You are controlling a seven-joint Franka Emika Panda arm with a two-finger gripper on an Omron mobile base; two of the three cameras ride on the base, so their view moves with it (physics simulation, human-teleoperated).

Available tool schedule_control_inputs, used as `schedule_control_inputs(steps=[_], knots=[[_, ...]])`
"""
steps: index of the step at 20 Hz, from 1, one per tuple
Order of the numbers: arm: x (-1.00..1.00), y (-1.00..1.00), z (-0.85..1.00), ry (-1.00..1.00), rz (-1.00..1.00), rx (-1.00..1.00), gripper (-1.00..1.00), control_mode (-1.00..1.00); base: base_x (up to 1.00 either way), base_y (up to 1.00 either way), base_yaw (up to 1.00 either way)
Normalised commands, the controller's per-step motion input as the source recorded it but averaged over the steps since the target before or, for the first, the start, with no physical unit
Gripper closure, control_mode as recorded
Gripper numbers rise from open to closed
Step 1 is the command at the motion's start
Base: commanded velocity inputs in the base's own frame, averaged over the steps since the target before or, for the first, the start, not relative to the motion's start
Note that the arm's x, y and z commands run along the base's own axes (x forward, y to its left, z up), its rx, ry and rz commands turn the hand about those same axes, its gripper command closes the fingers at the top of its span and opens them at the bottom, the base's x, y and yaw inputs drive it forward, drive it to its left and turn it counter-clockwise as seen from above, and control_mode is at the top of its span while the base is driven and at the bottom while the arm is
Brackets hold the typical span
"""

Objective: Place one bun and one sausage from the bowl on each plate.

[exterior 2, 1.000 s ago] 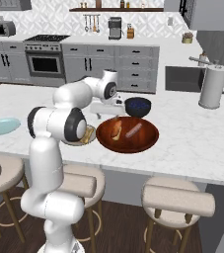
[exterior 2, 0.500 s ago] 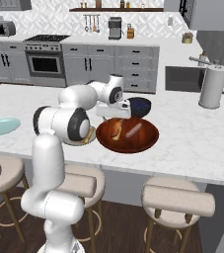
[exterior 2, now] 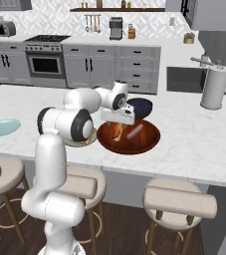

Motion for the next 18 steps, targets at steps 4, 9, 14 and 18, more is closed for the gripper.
schedule_control_inputs(steps=[4, 9, 14, 18], knots=[[0.00, 0.03, -0.23, 0.00, -0.06, -0.01, -1.00, -1.00, 0.00, 0.00, 0.00], [0.00, 0.02, -0.23, -0.01, -0.10, 0.00, -1.00, -1.00, 0.00, 0.00, 0.00], [0.00, 0.05, -0.17, -0.02, -0.10, 0.00, -1.00, -1.00, 0.00, 0.00, 0.00], [0.00, 0.01, -0.19, -0.01, -0.09, 0.00, -1.00, -1.00, 0.00, 0.00, 0.00]])
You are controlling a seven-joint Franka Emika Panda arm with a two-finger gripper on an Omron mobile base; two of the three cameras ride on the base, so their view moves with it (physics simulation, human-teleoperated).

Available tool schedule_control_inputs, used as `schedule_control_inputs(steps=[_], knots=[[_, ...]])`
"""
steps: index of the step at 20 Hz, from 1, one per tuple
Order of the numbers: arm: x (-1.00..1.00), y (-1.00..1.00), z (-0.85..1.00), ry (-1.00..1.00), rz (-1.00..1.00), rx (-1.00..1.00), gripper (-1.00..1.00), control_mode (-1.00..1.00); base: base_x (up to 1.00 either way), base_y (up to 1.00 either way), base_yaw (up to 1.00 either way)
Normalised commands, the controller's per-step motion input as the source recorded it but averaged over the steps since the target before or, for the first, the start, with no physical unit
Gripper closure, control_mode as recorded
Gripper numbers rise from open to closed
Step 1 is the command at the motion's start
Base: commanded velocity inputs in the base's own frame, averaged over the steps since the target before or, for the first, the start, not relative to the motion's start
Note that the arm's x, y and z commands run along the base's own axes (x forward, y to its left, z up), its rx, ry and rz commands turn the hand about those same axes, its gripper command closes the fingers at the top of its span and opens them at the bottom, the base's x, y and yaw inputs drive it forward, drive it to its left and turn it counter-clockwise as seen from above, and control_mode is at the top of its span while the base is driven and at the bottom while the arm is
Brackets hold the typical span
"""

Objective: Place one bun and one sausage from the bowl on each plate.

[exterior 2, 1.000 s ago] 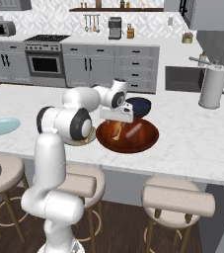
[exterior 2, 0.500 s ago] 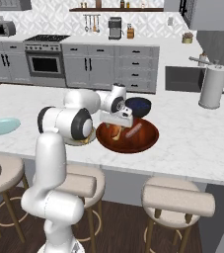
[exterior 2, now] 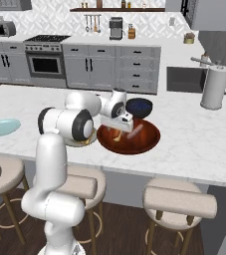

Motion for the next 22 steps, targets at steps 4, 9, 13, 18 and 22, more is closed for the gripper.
schedule_control_inputs(steps=[4, 9, 13, 18, 22], knots=[[0.00, 0.00, -0.15, 0.00, -0.06, 0.00, -1.00, -1.00, 0.00, 0.00, 0.00], [0.00, 0.00, -0.03, 0.00, -0.02, 0.00, -1.00, -1.00, 0.00, 0.00, 0.00], [0.00, 0.00, 0.00, 0.00, 0.00, 0.00, 1.00, -1.00, 0.00, 0.00, 0.00], [0.00, 0.00, 0.00, 0.00, 0.00, 0.00, 1.00, -1.00, 0.00, 0.00, 0.00], [-0.13, 0.00, 0.22, -0.03, 0.00, 0.00, 1.00, -1.00, 0.00, 0.00, 0.00]])
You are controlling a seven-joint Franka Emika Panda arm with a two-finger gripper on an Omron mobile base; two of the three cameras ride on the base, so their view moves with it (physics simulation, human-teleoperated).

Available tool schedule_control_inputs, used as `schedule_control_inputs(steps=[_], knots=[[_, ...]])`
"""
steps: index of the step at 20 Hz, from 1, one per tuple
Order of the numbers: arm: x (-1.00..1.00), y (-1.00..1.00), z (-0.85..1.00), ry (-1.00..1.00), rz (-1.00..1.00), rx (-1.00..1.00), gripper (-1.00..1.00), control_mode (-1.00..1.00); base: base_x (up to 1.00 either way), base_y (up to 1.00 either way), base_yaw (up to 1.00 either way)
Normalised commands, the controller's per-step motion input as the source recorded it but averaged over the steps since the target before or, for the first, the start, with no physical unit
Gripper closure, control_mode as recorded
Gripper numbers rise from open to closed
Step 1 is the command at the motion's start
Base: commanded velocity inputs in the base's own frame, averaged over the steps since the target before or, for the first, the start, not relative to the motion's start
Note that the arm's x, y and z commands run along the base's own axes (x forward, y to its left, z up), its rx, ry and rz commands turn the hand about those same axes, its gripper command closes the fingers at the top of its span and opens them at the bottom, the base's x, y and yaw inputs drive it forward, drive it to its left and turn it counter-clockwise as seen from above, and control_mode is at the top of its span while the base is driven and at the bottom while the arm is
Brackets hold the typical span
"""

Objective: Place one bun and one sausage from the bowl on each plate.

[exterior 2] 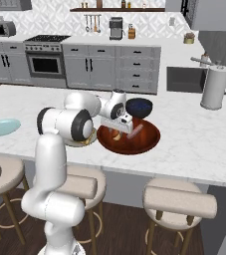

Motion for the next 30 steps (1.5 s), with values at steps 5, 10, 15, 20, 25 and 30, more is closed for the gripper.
schedule_control_inputs(steps=[5, 10, 15, 20, 25, 30], knots=[[-0.40, 0.00, 0.66, -0.05, 0.00, 0.00, 1.00, -1.00, 0.00, 0.00, 0.00], [-0.64, 0.11, 0.75, -0.03, 0.00, 0.00, 1.00, -1.00, 0.00, 0.00, 0.00], [-0.81, 0.30, 0.68, -0.05, 0.00, 0.00, 1.00, -1.00, 0.00, 0.00, 0.00], [-0.54, 0.28, 0.44, 0.00, 0.00, 0.00, 1.00, -1.00, 0.00, 0.00, 0.00], [-0.42, 0.40, 0.23, 0.00, 0.03, 0.00, 1.00, -1.00, 0.00, 0.00, 0.00], [-0.59, 0.19, 0.27, 0.00, 0.01, 0.00, 1.00, -1.00, 0.00, 0.00, 0.00]])
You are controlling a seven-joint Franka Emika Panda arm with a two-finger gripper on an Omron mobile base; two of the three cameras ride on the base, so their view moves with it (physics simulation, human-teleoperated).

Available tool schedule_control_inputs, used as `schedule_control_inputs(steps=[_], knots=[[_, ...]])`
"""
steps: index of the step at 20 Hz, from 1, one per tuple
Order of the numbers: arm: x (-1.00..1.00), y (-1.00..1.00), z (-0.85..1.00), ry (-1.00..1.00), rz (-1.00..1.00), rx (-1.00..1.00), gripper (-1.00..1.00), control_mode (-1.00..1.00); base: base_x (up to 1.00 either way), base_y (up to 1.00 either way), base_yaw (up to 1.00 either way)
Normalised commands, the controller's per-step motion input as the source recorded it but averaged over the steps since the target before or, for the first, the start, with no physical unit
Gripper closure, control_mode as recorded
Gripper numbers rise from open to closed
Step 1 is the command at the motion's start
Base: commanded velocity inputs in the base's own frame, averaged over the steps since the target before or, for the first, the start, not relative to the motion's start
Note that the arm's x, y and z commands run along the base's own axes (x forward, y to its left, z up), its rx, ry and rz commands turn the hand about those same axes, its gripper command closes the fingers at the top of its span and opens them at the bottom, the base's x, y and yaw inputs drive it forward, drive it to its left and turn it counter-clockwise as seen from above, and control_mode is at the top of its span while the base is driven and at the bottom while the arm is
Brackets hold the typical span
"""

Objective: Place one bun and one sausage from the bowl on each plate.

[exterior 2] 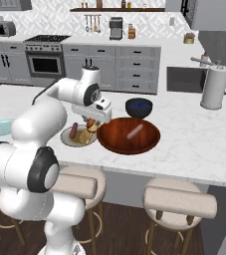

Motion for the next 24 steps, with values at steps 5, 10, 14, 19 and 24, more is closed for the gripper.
schedule_control_inputs(steps=[5, 10, 14, 19, 24], knots=[[-0.43, 0.33, 0.30, -0.01, 0.01, 0.00, 1.00, -1.00, 0.00, 0.00, 0.00], [-0.41, 0.22, 0.05, 0.01, 0.00, -0.05, 1.00, -1.00, 0.00, 0.00, 0.00], [0.00, -0.03, 0.04, 0.00, 0.00, 0.00, 1.00, -1.00, 0.00, 0.00, 0.00], [-0.03, -0.06, 0.00, 0.00, 0.00, 0.00, 1.00, 1.00, -0.30, -0.04, 0.00], [0.00, 0.00, 0.00, 0.00, 0.00, 0.00, 1.00, 1.00, -0.39, 0.85, 0.00]])
